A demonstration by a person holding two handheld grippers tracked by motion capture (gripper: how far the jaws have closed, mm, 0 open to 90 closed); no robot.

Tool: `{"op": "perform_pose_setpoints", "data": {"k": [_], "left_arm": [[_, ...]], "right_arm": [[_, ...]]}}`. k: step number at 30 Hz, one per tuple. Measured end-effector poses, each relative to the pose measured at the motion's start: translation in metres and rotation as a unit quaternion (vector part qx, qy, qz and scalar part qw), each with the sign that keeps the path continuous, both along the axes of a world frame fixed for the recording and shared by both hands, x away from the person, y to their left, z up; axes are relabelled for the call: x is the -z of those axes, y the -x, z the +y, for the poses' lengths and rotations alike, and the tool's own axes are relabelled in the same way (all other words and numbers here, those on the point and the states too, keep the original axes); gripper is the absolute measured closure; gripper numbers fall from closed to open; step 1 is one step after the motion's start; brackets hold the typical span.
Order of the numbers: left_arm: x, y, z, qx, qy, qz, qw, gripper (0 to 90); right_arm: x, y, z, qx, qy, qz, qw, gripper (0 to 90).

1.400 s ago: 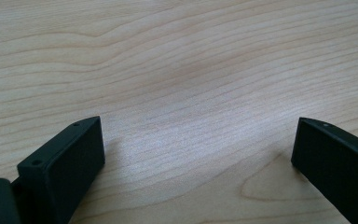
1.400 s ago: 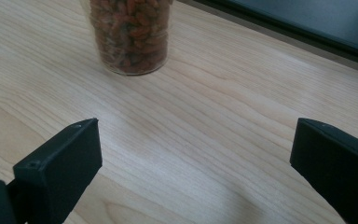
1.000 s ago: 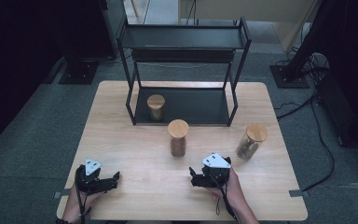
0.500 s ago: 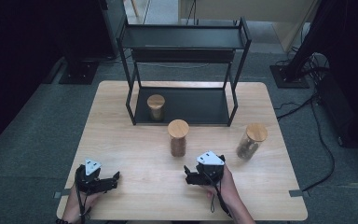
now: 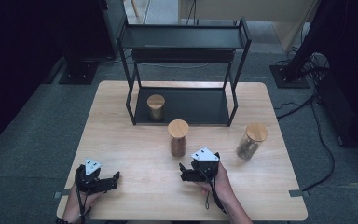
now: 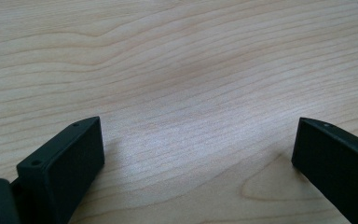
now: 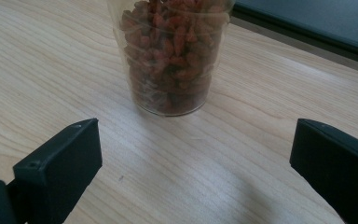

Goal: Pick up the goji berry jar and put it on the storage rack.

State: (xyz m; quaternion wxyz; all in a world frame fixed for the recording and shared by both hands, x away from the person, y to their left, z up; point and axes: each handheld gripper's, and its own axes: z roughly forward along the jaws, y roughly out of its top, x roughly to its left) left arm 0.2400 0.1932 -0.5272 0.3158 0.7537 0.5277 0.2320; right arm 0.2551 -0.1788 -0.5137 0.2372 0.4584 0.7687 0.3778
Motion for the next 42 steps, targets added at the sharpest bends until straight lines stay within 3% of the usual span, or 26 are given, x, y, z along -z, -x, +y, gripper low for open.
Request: {"op": "perform_pose_setpoints", "data": {"k": [42], "left_arm": [[0.0, 0.0, 0.0, 0.004, 0.0, 0.0, 1.0, 2.5]], "right_arm": [[-0.007, -0.03, 0.03, -0.001, -0.007, -0.007, 1.0, 5.7]]}}
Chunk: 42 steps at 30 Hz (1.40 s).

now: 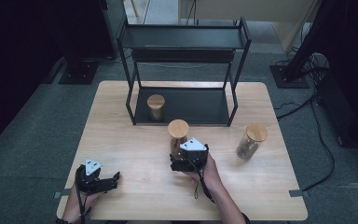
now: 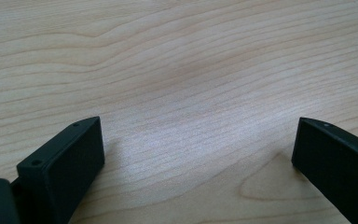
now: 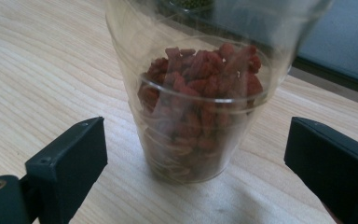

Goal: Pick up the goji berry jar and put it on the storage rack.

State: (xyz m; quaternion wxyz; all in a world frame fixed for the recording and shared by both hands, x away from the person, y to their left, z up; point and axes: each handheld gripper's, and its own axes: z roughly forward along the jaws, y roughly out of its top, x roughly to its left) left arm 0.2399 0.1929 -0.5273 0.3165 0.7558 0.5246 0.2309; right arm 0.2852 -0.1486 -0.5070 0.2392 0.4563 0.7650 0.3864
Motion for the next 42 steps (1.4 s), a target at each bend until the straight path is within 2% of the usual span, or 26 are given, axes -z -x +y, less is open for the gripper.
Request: {"op": "perform_pose_setpoints", "data": {"k": [28, 40, 42], "left_arm": [[0.0, 0.0, 0.0, 0.003, -0.001, 0.0, 1.0, 2.5], [0.0, 0.0, 0.0, 0.003, 0.001, 0.0, 1.0, 2.5], [0.0, 0.0, 0.0, 0.002, 0.001, -0.001, 1.0, 2.5]], "right_arm": [[-0.019, -0.01, 0.005, -0.01, 0.0, -0.008, 0.9999, 6.4], [-0.027, -0.015, 0.008, -0.011, 0.0, -0.009, 0.9999, 8.8], [-0.029, -0.015, 0.009, -0.01, 0.001, -0.013, 0.9999, 12.3]]}}
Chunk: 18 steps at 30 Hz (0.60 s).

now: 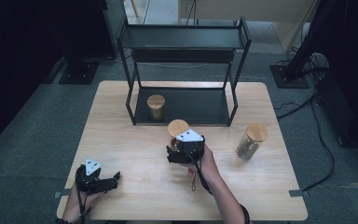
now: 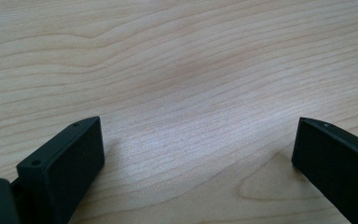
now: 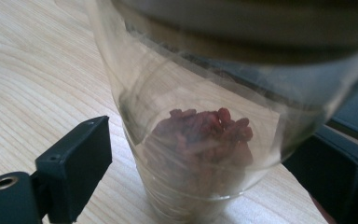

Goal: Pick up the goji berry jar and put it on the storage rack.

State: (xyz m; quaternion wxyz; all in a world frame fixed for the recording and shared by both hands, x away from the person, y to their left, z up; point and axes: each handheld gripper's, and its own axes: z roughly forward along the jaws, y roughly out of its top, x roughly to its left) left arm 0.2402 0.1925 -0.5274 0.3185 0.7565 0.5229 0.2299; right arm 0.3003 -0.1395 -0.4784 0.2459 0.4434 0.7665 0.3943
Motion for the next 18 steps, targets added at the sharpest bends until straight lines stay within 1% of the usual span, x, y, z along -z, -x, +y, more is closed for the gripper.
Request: {"op": "perform_pose_setpoints", "data": {"k": [7, 11, 15, 18], "left_arm": [[-0.0001, 0.0001, 0.0002, 0.001, -0.001, 0.001, 1.0, 2.5], [0.0, 0.0, 0.0001, 0.001, -0.001, 0.0, 1.0, 2.5], [0.0, 0.0, 0.0002, 0.001, 0.0, 0.0, 1.0, 2.5], [0.0, 0.0, 0.0001, 0.0, 0.0, 0.0, 1.0, 2.5]], "right_arm": [[-0.0028, -0.0038, 0.0008, 0.0, 0.001, -0.001, 1.0, 15.6], [-0.0046, -0.0064, 0.0009, 0.006, -0.001, -0.001, 1.0, 18.5], [-0.0056, -0.0079, 0.0008, 0.004, 0.0, 0.001, 1.0, 19.2], [-0.0055, -0.0085, 0.0002, 0.002, -0.003, 0.005, 1.0, 20.0]]}}
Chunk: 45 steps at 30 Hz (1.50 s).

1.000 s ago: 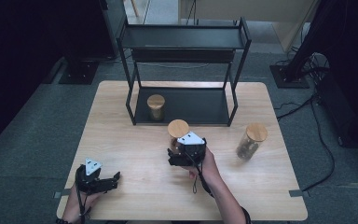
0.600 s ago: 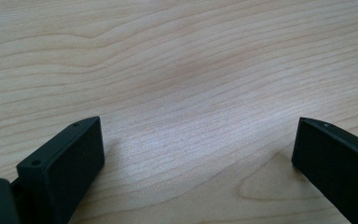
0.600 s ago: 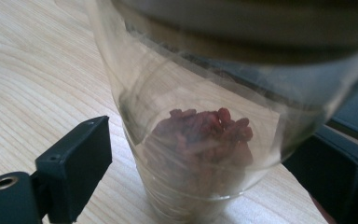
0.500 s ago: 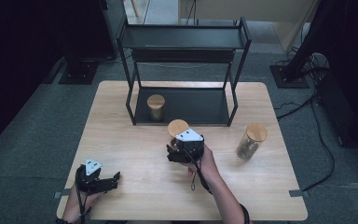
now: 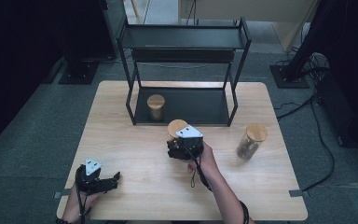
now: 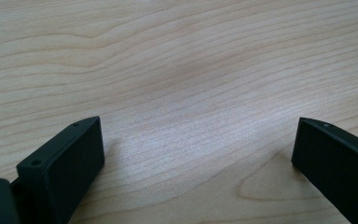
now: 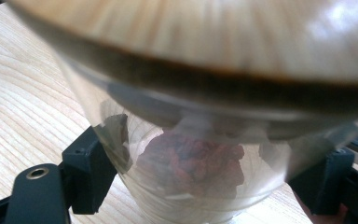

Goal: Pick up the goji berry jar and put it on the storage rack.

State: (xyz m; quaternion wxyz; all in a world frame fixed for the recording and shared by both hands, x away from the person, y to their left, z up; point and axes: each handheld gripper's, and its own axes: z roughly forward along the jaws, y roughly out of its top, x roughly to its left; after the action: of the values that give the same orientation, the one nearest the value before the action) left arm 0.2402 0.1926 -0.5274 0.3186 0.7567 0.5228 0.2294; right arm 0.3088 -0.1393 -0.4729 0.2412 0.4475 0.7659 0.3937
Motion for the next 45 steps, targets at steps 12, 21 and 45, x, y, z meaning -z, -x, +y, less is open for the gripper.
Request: {"op": "perform_pose_setpoints", "data": {"k": [12, 21, 45], "left_arm": [[0.0, 0.0, 0.0, 0.0, -0.001, 0.0, 1.0, 2.5], [0.0, 0.0, 0.0, 0.0, -0.001, 0.0, 1.0, 2.4], [0.0, 0.0, 0.0, -0.001, 0.0, 0.0, 1.0, 2.5]], "right_arm": [[-0.002, -0.001, 0.0, -0.009, 0.0, 0.003, 1.0, 24.4], [-0.003, -0.006, -0.001, -0.004, 0.001, 0.007, 1.0, 24.7], [-0.006, -0.033, -0.008, 0.026, 0.01, 0.013, 0.9995, 24.9]]}}
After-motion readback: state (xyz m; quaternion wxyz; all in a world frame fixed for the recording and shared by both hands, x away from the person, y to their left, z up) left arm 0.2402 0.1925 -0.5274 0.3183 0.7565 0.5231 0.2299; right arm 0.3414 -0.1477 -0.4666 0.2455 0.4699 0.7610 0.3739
